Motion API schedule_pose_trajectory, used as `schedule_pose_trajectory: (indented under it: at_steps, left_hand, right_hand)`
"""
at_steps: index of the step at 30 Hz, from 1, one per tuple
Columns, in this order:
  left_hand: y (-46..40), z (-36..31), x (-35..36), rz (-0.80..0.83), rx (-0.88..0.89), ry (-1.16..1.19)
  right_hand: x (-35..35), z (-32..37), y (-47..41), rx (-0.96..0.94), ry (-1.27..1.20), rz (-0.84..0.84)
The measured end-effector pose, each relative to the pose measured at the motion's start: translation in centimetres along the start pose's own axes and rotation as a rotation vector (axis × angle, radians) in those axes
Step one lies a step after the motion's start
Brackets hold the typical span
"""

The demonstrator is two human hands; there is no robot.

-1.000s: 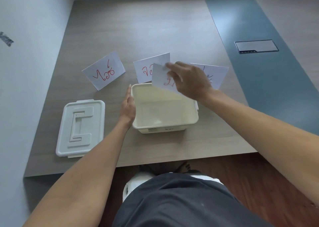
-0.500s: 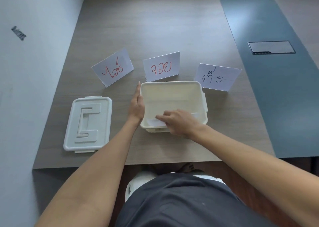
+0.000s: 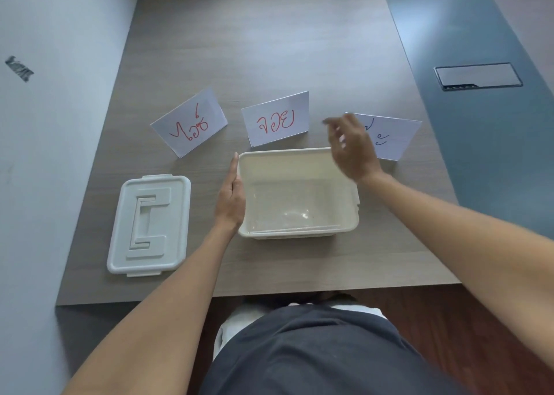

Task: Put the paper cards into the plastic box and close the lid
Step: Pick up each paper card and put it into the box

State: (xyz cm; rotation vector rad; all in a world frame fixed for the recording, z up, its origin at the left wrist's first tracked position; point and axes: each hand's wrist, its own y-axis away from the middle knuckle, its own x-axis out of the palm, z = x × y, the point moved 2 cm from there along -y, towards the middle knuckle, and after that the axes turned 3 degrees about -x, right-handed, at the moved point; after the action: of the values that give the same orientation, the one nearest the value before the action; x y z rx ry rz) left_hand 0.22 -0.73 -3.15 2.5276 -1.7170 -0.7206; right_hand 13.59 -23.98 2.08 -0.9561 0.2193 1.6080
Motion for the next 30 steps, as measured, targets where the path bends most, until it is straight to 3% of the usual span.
schedule_pose_trajectory:
  at_steps: [3, 6, 10, 14, 20, 27, 30]
  left_hand:
    - [-0.2, -0.1, 0.0, -0.015, -0.008, 0.000]
    - [-0.2, -0.2, 0.1, -0.018, -0.016, 0.013]
    - [-0.5, -0.5, 0.2, 0.002, -0.021, 0.011]
    - [-0.9, -0.7, 0.3, 0.006, -0.034, 0.017]
    - [-1.1, -0.7, 0.5, 0.007, -0.016, 0.030]
    - [-1.5, -0.8, 0.6, 0.006, -0.008, 0.033]
    - [-1.6, -0.9, 0.7, 0.004, -0.002, 0.034]
  right_hand:
    - [-1.4, -5.5, -3.0, 0.188, 0.225, -0.017]
    - [-2.7, -10.2, -3.6, 0.378, 0.495, 0.175]
    - [-3.7, -13.1, -2.9, 0.402, 0.694, 0.417]
    - [-4.1, -12.3, -3.3, 0.283, 0.781, 0.356]
    - [-4.2, -9.8, -4.4, 0.267, 0.639, 0.350]
    - [-4.7, -3.2, -4.6, 0.007, 0.499, 0.009]
    - [-4.7, -0.3, -3.4, -0.134, 0.461, -0.062]
